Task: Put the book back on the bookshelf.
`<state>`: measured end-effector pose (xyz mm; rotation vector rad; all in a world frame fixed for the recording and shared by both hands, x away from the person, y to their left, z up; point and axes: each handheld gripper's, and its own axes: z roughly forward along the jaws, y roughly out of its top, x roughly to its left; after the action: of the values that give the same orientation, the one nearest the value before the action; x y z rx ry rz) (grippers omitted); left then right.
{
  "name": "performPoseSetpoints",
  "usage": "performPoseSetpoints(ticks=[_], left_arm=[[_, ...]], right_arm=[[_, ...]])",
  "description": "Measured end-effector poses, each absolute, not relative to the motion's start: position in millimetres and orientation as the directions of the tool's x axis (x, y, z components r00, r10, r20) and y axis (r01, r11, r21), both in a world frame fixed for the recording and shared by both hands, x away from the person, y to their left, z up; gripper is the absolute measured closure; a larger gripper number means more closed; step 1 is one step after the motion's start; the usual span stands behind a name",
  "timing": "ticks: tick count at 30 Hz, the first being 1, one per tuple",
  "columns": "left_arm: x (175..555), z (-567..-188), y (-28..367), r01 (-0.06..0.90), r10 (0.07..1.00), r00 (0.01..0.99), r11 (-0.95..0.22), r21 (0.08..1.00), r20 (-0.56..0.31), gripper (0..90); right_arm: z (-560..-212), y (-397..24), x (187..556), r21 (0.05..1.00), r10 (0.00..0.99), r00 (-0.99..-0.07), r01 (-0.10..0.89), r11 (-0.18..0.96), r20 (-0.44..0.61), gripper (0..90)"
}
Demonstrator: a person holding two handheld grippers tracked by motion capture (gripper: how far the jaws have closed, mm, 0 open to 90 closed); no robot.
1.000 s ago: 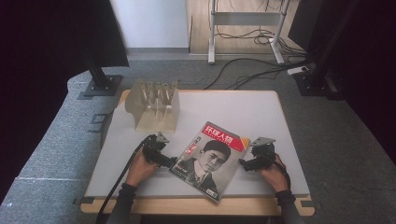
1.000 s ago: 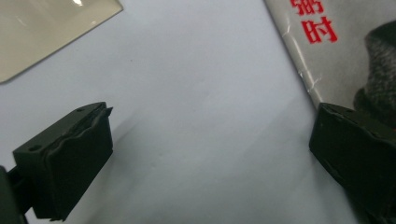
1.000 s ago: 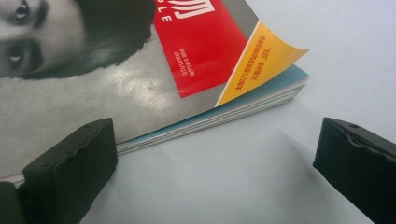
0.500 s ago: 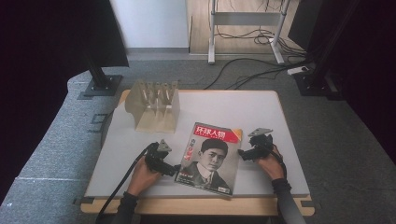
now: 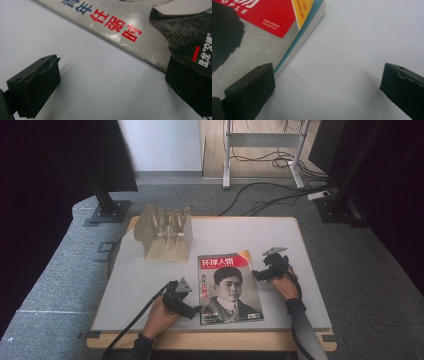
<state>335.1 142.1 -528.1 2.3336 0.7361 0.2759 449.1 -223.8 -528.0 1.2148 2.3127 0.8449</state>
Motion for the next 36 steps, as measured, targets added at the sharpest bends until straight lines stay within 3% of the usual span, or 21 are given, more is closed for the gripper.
performPoseSetpoints(ticks=[10,16,20,36], left_arm=[[332,-528,134,0.425,0.557,0.830,-0.626,0.654,-0.007,0.0],[331,-528,133,0.430,0.563,0.826,-0.623,0.653,-0.007,0.0],[331,-528,132,0.430,0.564,0.826,-0.624,0.653,-0.005,0.0],[331,-529,126,0.439,0.572,0.820,-0.617,0.653,-0.011,0.0]], right_arm=[[-519,-216,460,0.664,0.824,-0.563,0.593,0.456,-0.064,5.0],[-510,-202,459,0.686,0.799,-0.597,0.613,0.392,0.077,5.4],[-512,-190,464,0.691,0.780,-0.612,0.621,0.370,0.133,10.2],[-521,-177,477,0.680,0.782,-0.579,0.671,0.295,0.232,26.5]])
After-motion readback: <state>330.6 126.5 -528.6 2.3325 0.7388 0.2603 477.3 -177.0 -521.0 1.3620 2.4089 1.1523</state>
